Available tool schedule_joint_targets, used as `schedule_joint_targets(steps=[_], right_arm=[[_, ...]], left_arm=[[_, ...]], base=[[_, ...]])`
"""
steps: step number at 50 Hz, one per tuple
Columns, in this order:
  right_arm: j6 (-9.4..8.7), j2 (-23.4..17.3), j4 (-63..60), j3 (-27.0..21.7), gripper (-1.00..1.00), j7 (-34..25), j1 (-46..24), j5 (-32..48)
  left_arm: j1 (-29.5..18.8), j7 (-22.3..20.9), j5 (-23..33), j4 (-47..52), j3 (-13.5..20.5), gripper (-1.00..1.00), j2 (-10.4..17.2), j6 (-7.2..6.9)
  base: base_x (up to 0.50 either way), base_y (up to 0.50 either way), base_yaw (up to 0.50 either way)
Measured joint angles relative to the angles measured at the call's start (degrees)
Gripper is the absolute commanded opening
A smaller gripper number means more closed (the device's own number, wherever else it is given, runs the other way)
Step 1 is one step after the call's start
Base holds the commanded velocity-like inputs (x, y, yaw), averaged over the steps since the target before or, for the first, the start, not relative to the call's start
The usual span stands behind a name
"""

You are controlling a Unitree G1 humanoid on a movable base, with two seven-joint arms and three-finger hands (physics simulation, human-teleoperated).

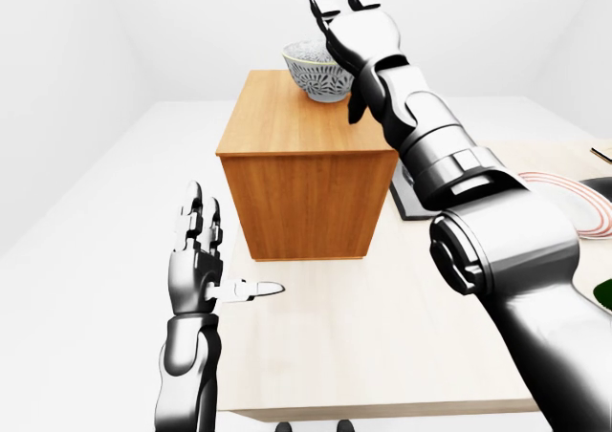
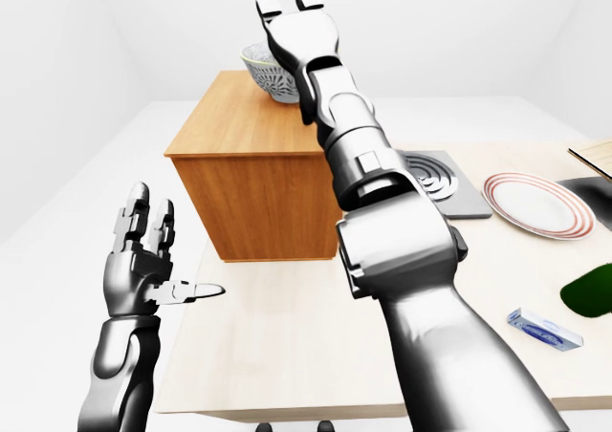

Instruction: Put the bowl on the top of the cabinet.

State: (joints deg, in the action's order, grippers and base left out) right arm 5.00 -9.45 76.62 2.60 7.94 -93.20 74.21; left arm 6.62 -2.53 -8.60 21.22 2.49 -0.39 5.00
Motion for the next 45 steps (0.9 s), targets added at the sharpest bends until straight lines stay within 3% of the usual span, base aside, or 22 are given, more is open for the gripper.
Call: schedule_joint_targets(steps=[16,32,45], right_arm=[[0.0,-7.1,1.1,-0.8,1.0,-4.7,-5.7,-0.4],[0.0,-19.5,1.7,-3.5,1.0,-9.6,-15.9,-0.3],[0.0,-26.8,1.6,-7.5,1.0,-8.8,-20.6,-4.1]], left_arm=[[0.0,0.1,0.0,0.3,0.0,1.0,0.0,0.0],[0.0,0.3,0.1,0.6,0.0,1.0,0.0,0.0],[0.0,0.3,0.1,0.7,0.0,1.0,0.0,0.0]], base=[[0.0,0.0,0.0],[0.0,0.0,0.0],[0.0,0.0,0.0]])
